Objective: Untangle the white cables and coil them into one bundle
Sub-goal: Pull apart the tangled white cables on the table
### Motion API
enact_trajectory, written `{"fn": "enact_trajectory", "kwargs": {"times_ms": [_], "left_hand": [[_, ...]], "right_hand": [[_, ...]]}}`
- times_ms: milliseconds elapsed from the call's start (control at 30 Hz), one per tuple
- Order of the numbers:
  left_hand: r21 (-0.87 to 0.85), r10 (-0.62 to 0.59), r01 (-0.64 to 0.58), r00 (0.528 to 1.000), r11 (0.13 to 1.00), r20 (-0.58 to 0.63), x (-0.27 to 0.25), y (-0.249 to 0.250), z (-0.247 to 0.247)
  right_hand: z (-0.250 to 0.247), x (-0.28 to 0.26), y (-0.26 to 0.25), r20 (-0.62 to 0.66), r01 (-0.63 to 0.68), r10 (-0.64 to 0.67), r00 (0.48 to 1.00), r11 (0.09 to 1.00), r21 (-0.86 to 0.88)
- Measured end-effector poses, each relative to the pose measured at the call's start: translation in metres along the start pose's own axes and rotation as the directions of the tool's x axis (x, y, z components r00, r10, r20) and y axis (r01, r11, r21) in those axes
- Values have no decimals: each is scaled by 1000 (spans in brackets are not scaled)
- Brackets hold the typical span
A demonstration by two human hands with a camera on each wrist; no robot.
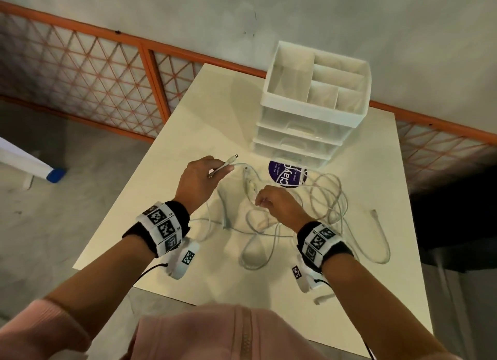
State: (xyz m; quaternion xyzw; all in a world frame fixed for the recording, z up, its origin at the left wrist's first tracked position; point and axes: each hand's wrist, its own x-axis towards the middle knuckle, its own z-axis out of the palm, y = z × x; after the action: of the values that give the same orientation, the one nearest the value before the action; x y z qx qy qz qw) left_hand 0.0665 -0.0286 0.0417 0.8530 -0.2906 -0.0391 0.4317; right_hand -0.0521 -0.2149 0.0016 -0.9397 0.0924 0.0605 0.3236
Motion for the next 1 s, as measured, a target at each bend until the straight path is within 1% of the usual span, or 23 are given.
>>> {"fn": "enact_trajectory", "kwargs": {"times_ms": [100, 167, 233, 300, 400, 500, 567, 633, 700, 733, 767, 800, 833, 867, 900, 933, 967, 1000], "left_hand": [[-21, 67, -68, 997, 997, -31, 2, 3, 0], [-67, 99, -102, 994, 993, -51, 6, 15, 1], [-125, 123, -127, 992, 984, -39, 11, 32, 1], [-222, 153, -145, 988, 964, 19, 14, 52, 2], [-423, 190, -108, 969, 899, 156, 13, 82, 2], [-537, 206, -23, 937, 843, 283, 10, 100, 0], [-609, 223, 46, 906, 792, 359, 6, 105, -4], [-645, 254, 62, 887, 761, 385, 3, 107, -7], [-684, 270, 57, 892, 728, 362, 1, 110, -9], [-703, 260, 63, 902, 709, 343, 1, 112, -10], [-722, 245, 77, 912, 687, 330, 2, 114, -12], [-739, 234, 88, 918, 668, 321, 3, 116, -14], [-755, 231, 95, 921, 648, 314, 4, 119, -16], [-771, 238, 97, 920, 629, 310, 5, 121, -19], [-785, 249, 99, 918, 612, 310, 7, 122, -22], [-791, 258, 93, 917, 605, 305, 10, 124, -25], [-791, 259, 79, 921, 607, 291, 12, 124, -30], [-789, 256, 61, 928, 611, 270, 14, 123, -35]], "right_hand": [[-46, -4, -33, -146, 61, -22, 989, 961, 269], [-84, -9, -59, -238, 132, -31, 971, 897, 421], [-117, -14, -80, -297, 204, -50, 953, 834, 513], [-138, -19, -94, -321, 242, -66, 945, 801, 548], [-146, -23, -105, -338, 255, -58, 939, 780, 572], [-144, -23, -104, -380, 245, -15, 925, 788, 566], [-143, -23, -101, -385, 245, -34, 922, 822, 515], [-139, -24, -98, -396, 246, -40, 917, 838, 486], [-130, -26, -96, -397, 242, -17, 918, 816, 525], [-124, -27, -95, -358, 251, -40, 933, 785, 567], [-117, -29, -94, -277, 254, -91, 956, 730, 634], [-109, -29, -92, -162, 219, -147, 976, 681, 699], [-101, -30, -92, -33, 152, -185, 982, 679, 719], [-94, -29, -93, 90, 83, -198, 976, 722, 687], [-85, -28, -93, 192, 36, -194, 962, 786, 617], [-75, -25, -90, 257, 15, -188, 948, 833, 553], [-68, -24, -86, 283, 12, -181, 942, 860, 510], [-62, -23, -80, 278, 10, -159, 947, 882, 471]]}}
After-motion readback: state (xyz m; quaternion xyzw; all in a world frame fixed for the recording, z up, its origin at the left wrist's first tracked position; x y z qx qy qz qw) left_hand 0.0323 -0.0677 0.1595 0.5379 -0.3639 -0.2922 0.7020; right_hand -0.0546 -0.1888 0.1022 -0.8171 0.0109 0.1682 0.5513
